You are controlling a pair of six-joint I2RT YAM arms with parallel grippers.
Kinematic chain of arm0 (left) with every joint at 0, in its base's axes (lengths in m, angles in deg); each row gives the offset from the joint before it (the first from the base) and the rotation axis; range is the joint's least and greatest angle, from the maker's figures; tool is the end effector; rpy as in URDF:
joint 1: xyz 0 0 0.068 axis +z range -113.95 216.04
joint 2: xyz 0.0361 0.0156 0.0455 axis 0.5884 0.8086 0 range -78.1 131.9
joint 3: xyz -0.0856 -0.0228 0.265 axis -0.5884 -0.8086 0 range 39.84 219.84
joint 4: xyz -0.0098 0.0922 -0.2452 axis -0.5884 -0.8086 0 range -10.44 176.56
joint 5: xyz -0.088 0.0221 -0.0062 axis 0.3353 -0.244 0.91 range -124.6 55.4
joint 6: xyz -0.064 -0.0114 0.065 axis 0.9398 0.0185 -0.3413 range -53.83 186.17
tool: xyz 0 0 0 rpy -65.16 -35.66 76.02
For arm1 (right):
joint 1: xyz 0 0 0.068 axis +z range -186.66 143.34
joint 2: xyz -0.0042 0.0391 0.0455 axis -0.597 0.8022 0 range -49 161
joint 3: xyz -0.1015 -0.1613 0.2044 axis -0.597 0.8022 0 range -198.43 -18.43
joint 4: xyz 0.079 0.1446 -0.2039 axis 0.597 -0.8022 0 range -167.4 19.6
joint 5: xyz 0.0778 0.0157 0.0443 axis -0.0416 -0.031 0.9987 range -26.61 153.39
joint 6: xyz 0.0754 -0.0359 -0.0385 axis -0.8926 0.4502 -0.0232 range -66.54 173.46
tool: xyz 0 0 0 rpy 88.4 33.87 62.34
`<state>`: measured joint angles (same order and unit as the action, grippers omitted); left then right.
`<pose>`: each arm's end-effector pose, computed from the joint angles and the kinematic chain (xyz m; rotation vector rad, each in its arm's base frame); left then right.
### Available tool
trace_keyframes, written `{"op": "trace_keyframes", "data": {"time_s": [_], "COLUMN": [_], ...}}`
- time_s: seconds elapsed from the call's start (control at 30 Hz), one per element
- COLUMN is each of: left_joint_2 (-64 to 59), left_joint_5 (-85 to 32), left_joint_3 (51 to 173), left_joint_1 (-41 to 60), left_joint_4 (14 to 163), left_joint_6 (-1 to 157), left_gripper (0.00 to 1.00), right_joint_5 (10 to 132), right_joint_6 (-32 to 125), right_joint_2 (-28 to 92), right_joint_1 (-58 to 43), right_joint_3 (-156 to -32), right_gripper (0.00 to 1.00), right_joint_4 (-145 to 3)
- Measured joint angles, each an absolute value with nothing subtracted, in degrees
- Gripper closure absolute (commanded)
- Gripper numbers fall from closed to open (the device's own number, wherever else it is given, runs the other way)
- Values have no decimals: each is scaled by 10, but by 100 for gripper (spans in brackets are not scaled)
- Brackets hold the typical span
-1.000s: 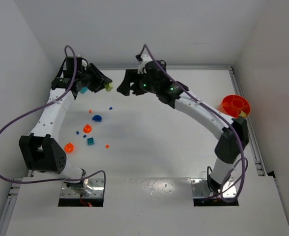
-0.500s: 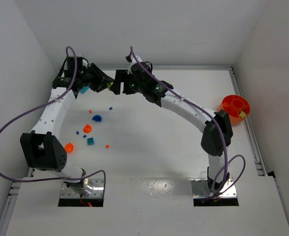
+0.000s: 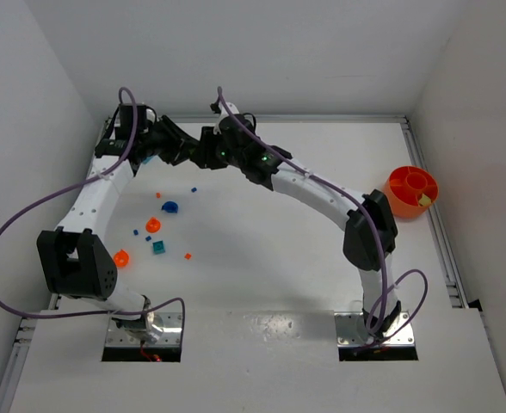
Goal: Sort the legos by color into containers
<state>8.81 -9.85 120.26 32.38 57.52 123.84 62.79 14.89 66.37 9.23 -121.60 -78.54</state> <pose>0.3747 -0.0587 0.3292 -0.8198 2.1862 -1.0470 0.3734 0.3841 0.3106 -0.1234 2.0482 0.9516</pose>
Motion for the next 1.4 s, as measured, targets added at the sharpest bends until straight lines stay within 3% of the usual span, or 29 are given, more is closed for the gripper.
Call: {"op": "trace_keyframes", "data": {"time_s": [0.03, 0.07, 0.1, 0.17, 0.2, 0.23, 0.27, 0.53, 0.7, 0.93, 1.13, 1.4], "left_joint_2": [88, 88, 88, 88, 88, 87, 87, 113, 174, 197, 198, 237], "left_joint_5": [-95, -95, -95, -93, -90, -89, -89, -106, -110, -135, -144, -136], "left_joint_3": [1201, 1199, 1198, 1193, 1190, 1186, 1182, 1239, 1341, 1349, 1349, 1415], "left_joint_1": [324, 324, 324, 324, 324, 324, 325, 356, 368, 354, 346, 346], "left_joint_4": [578, 585, 588, 600, 601, 600, 598, 542, 524, 483, 466, 406], "left_joint_6": [1240, 1242, 1243, 1243, 1242, 1235, 1233, 1143, 1027, 897, 853, 805], "left_gripper": [98, 77, 67, 39, 15, 4, 0, 0, 0, 0, 0, 0], "right_joint_5": [624, 624, 622, 622, 622, 621, 620, 610, 595, 550, 504, 438], "right_joint_6": [148, 148, 147, 151, 157, 163, 171, 288, 421, 540, 541, 460], "right_joint_2": [664, 664, 664, 664, 663, 662, 655, 469, 332, 241, 196, 238], "right_joint_1": [93, 93, 93, 91, 89, 88, 86, 22, -98, -277, -396, -495], "right_joint_3": [-1216, -1216, -1216, -1216, -1212, -1206, -1193, -1057, -1010, -922, -873, -897], "right_gripper": [79, 87, 87, 98, 100, 100, 100, 100, 100, 100, 100, 100], "right_joint_4": [-787, -786, -786, -786, -781, -779, -777, -921, -1036, -1162, -1220, -1236]}}
